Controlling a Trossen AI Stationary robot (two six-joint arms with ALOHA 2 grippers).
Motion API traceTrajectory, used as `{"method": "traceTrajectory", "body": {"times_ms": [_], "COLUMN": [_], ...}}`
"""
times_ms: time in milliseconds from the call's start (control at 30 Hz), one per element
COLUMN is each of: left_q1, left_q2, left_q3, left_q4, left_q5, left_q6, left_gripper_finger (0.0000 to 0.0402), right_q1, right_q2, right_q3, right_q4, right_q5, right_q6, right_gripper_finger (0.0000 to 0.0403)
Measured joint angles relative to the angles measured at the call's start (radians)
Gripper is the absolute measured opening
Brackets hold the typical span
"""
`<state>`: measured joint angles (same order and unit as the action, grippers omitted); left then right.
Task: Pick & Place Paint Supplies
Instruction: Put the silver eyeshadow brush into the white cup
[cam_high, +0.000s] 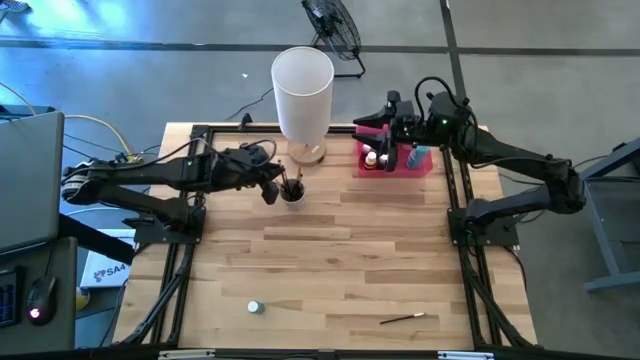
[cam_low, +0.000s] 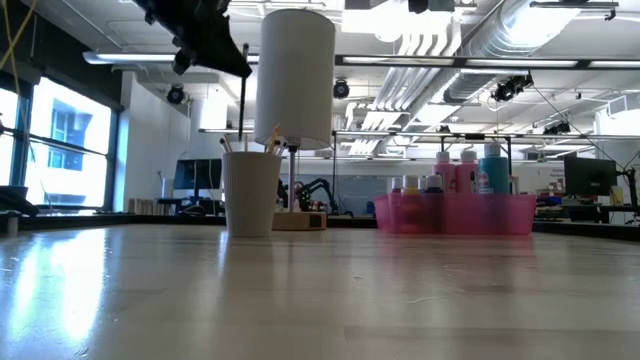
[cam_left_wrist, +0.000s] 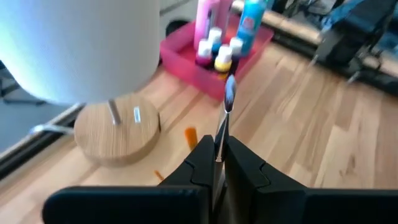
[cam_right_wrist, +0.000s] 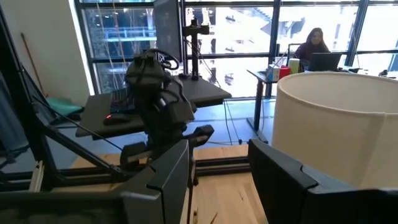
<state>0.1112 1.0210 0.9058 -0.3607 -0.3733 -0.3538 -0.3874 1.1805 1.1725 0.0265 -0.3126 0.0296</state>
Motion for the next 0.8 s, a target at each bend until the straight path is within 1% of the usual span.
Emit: {"method": "traceTrajectory", "body": {"times_ms": [167, 367, 467, 800], "left_q1": [0.0, 0.0, 0.0, 0.0], "left_q2": [0.043, 0.113, 0.132, 0.174], "left_q3": [0.0, -0.001, 0.0, 0.001], "left_q4": [-0.009, -0.001, -0.007, -0.005], "left_q5": [0.022, 0.025, 0.049, 0.056], "left_q6": [-0.022, -0.023, -0.042, -0.079], "left_gripper_finger": [0.0017, 0.0017, 0.0017, 0.0017], "right_q1": [0.0, 0.0, 0.0, 0.0], "right_q2": [0.0, 0.0, 0.0, 0.0], "right_q3": [0.0, 0.0, 0.0, 0.0], "right_q4": [0.0, 0.0, 0.0, -0.001], "right_q5": [0.0, 0.0, 0.0, 0.0], "right_q6": [0.0, -0.006, -0.007, -0.008], "right_gripper_finger": [0.016, 0.016, 0.016, 0.016]}}
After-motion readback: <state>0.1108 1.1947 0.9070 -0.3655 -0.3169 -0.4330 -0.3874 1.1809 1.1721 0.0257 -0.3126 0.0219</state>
